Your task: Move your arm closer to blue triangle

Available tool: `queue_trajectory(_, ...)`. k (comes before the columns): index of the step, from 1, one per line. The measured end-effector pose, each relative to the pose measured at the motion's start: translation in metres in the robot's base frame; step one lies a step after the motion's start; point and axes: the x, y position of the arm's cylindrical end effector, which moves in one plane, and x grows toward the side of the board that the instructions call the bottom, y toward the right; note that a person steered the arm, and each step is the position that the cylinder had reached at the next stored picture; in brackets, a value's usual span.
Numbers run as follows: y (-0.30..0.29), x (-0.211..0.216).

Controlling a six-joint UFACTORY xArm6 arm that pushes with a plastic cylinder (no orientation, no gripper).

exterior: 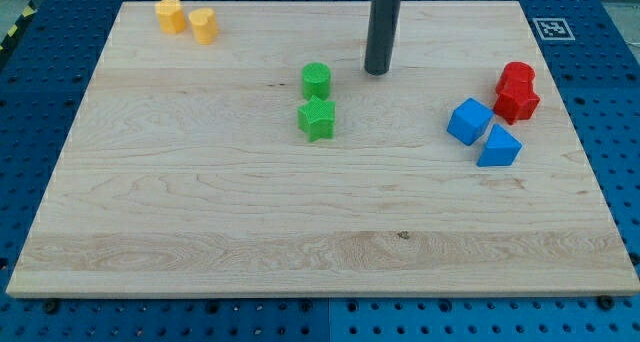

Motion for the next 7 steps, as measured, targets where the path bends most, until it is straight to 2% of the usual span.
queue_trajectory(2, -0.015, -0.004)
queue_trajectory(3, -0.058, -0.017)
queue_trajectory(4, -0.057, -0.017)
queue_trajectory(5, -0.027, -0.016)
queue_trajectory(6, -0.011, 0.008)
queue_trajectory(7, -0.011, 0.051)
